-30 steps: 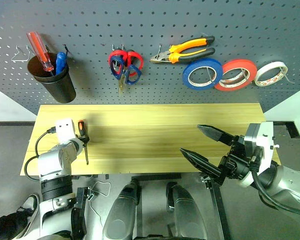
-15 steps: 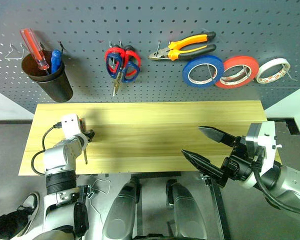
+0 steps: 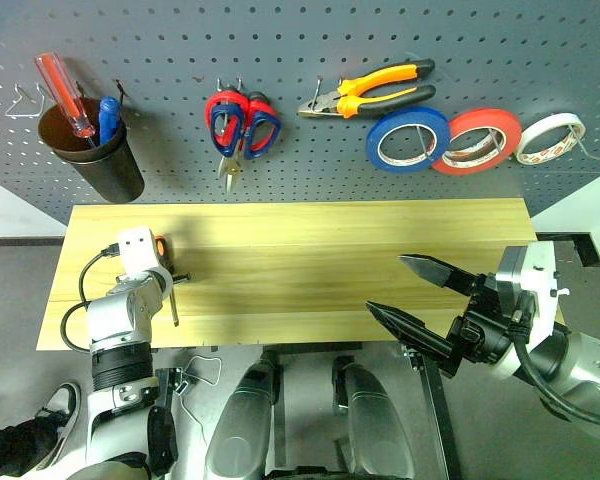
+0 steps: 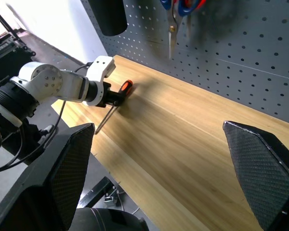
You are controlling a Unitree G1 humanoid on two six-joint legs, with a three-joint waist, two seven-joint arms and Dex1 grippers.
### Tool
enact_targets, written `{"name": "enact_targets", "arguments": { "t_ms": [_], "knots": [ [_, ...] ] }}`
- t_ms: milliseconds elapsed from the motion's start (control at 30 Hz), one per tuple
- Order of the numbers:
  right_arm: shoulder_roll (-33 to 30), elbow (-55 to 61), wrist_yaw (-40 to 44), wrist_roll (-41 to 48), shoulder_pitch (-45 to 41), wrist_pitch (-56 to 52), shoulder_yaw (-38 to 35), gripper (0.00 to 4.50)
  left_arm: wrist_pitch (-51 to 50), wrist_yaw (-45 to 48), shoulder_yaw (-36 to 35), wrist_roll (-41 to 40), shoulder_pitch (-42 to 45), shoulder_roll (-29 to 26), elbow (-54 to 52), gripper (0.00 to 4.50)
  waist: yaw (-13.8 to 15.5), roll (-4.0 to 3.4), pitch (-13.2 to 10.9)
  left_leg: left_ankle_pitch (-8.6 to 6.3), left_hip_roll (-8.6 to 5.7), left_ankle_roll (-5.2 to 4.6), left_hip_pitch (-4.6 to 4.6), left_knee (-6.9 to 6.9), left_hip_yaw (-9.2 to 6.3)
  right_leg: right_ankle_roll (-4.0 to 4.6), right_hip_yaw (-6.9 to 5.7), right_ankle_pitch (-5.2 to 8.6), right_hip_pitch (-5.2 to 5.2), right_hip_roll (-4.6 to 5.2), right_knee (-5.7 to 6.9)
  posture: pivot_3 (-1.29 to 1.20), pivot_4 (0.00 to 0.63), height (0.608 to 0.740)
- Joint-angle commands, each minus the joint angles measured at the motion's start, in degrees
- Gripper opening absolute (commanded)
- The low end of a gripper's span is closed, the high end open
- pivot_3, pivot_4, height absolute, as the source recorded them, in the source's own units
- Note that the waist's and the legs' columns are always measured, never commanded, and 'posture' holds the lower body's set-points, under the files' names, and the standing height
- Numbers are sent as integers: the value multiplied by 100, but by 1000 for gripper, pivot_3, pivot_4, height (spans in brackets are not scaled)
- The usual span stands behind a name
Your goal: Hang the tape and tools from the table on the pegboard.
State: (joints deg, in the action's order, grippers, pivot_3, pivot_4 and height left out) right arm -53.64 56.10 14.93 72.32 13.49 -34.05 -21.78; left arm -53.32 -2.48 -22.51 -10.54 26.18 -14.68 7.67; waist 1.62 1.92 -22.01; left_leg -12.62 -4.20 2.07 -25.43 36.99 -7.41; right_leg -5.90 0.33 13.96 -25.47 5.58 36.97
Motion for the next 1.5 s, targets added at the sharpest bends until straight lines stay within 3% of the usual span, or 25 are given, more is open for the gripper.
{"name": "enact_targets", "arguments": {
  "t_ms": [33,200,500,567,800,1133,1500],
  "knots": [
    [-16,165,2,-8,-25,49,-41,4500,-69,31,85,-43,-133,45,-153,496,-2,0,0,0,0,0,0,0,0,0,0,0,0,0,0,-55,432,711],
    [90,83,25,-248,-154,72,177,4500,-290,167,237,-146,-206,93,-479,496,8,0,0,0,-1,0,-2,-2,-1,-1,0,1,-1,0,-4,-40,408,711],
    [244,-2,110,-757,-293,118,338,4500,-1867,667,776,-629,-1038,37,-2704,496,-5,-2,3,-4,-4,-3,-9,-9,-3,-6,-5,-1,-4,-2,-21,-28,348,711],
    [297,-53,183,-945,-298,156,367,4500,-2165,688,805,-699,-1103,59,-3094,496,13,-3,11,-3,-4,-1,-8,-10,-4,-6,-12,-1,-4,-3,-18,-13,311,711],
    [629,-371,486,-1545,-747,341,627,4500,-2535,787,1332,-776,-900,272,-3435,496,96,-1,174,-1,-14,3,-7,-4,-6,-13,-24,-5,7,-2,-25,20,236,711],
    [891,-685,928,-2169,-1242,628,651,4500,-1586,957,1908,-425,-730,-240,-3534,496,79,-18,549,16,-13,32,1,-6,-6,-15,-30,-8,13,-12,-23,51,155,711],
    [1075,-1389,1603,-2648,-1973,849,945,4500,1066,821,2072,369,-1161,-315,-3464,496,119,-41,887,8,-13,14,21,0,-5,-12,-28,-15,39,-21,-29,99,111,711]
  ]
}}
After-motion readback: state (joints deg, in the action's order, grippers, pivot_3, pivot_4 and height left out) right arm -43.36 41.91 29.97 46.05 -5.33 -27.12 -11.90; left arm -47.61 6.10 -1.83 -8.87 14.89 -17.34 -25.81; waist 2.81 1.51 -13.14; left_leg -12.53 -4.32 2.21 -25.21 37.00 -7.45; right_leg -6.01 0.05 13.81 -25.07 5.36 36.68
